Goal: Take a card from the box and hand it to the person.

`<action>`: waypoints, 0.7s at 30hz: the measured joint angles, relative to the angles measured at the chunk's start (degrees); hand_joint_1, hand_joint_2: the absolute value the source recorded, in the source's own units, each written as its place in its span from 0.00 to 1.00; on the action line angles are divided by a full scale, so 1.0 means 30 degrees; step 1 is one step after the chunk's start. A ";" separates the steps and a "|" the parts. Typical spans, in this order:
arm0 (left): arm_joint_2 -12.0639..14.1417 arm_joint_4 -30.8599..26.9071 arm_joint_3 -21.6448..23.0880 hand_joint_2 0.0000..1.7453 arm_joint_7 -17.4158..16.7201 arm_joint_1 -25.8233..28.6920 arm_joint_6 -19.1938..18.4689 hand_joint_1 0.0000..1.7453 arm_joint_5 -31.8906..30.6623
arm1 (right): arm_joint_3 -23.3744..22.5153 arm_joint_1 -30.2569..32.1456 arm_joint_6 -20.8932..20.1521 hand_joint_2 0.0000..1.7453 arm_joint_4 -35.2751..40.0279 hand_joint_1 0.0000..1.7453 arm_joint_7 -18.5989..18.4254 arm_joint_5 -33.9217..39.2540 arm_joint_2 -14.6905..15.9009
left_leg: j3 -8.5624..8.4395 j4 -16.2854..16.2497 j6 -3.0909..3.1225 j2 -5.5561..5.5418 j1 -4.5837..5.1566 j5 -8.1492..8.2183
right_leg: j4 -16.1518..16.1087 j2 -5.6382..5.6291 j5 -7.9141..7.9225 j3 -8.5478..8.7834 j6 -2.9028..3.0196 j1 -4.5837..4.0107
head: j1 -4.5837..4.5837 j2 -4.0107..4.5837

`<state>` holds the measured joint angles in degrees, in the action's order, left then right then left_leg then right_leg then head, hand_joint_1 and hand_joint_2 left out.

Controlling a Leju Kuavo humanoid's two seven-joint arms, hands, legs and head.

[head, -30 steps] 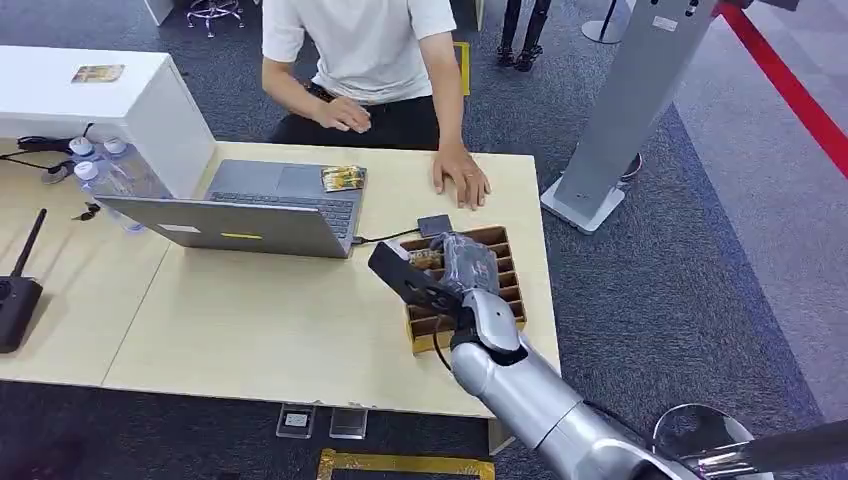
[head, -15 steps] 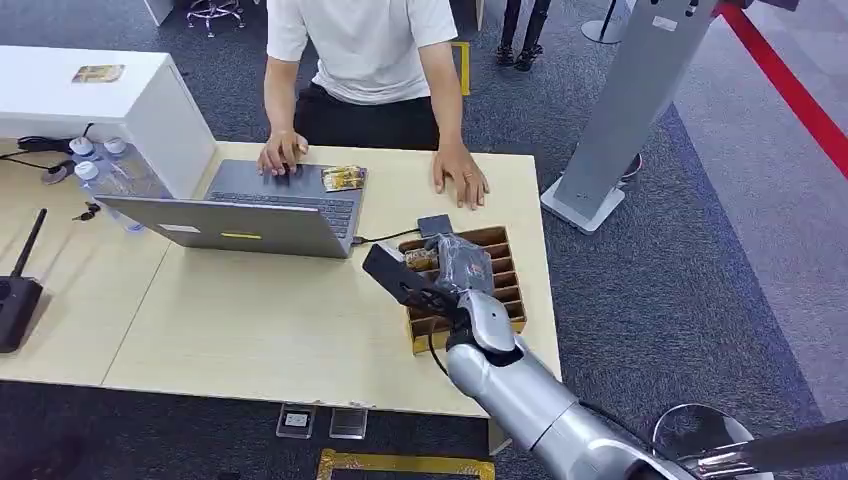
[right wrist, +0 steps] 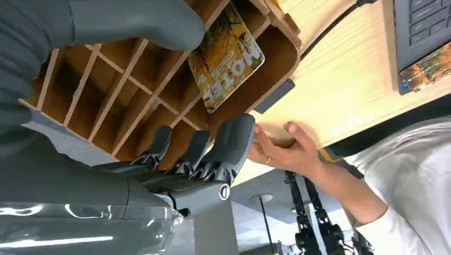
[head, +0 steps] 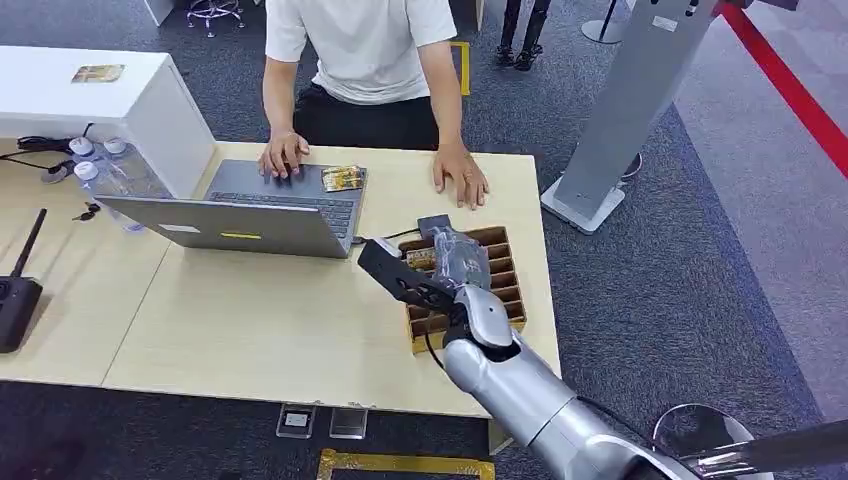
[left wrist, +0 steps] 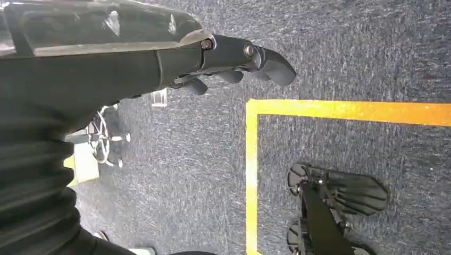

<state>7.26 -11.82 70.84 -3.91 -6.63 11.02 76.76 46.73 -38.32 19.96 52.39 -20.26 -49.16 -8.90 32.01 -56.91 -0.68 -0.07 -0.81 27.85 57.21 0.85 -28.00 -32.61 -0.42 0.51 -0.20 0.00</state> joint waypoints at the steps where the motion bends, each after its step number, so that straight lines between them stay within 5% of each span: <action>1: 0.0000 0.0000 0.0000 1.00 0.0000 -0.0001 0.0000 0.00 0.0000 | 0.0000 -0.0010 -0.0007 1.00 0.0000 0.41 0.0000 -0.0007 -0.0007 | -0.0001 0.0000 0.0000 0.0000 0.0000 0.0000 | 0.0000 0.0000 0.0000 0.0000 0.0000 0.0000 | 0.0007 0.0000; 21: 0.0000 0.0000 0.0000 1.00 -0.0051 -0.0001 0.0007 0.00 0.0109 | 0.0153 0.0045 -0.0102 1.00 -0.0517 0.48 0.0080 0.0262 -0.0153 | -0.0005 0.0000 0.0000 0.0001 0.0000 0.0000 | -0.0001 -0.0001 0.0000 0.0003 0.0000 0.0000 | 0.0015 0.0000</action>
<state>7.26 -11.82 70.84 -4.07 -6.64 11.04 77.09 47.19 -38.19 19.65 50.84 -20.02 -48.37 -9.35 32.00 -56.91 -0.68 -0.07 -0.81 27.85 57.21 0.85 -28.00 -32.61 -0.42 0.51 -0.15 0.00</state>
